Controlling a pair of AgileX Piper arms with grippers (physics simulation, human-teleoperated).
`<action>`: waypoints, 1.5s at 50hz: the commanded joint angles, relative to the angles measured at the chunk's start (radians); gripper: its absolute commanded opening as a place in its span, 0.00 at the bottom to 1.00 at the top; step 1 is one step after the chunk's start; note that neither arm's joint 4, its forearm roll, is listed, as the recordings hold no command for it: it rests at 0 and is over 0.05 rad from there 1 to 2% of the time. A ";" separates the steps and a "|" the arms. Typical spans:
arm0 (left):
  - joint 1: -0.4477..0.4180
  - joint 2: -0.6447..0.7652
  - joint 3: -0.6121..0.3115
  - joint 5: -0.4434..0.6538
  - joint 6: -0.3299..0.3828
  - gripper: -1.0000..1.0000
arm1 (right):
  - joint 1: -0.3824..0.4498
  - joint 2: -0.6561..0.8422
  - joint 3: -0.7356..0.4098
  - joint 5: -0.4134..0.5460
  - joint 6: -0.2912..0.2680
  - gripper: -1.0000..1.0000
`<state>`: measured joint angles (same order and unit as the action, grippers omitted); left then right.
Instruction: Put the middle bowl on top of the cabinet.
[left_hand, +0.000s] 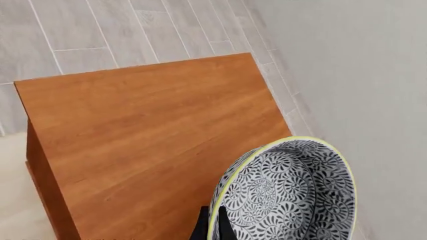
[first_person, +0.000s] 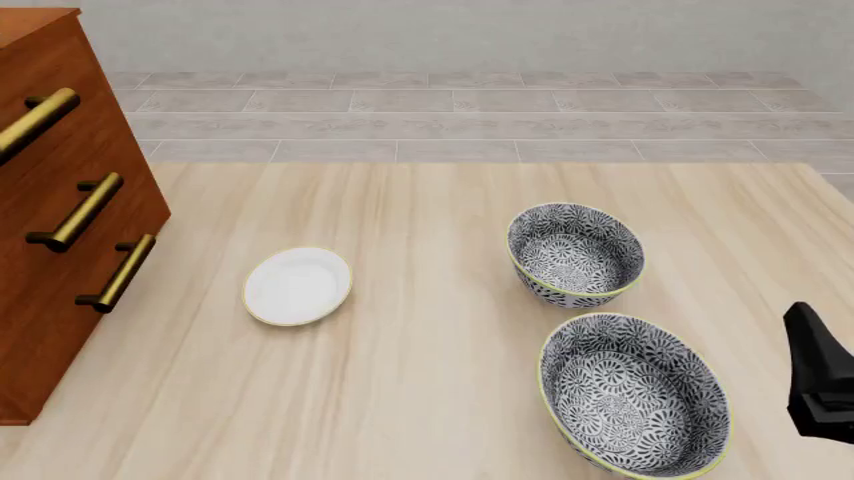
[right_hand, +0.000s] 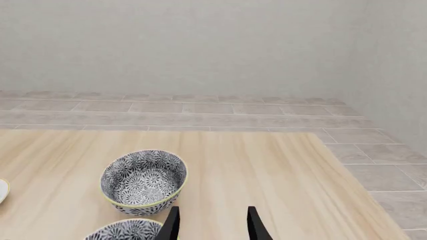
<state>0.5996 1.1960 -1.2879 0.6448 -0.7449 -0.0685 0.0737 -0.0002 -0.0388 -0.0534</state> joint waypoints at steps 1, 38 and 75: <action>-0.003 0.020 0.011 0.008 -0.025 0.00 | 0.001 -0.006 0.000 0.007 -0.002 1.00; 0.081 0.113 -0.039 0.092 0.010 0.00 | 0.009 0.001 0.000 0.004 0.000 1.00; 0.041 0.051 -0.012 0.049 -0.029 1.00 | 0.014 0.030 0.000 -0.017 -0.004 1.00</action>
<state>0.6408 1.2561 -1.3307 0.6812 -0.7456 -0.0564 0.0893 -0.0007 -0.0431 -0.0563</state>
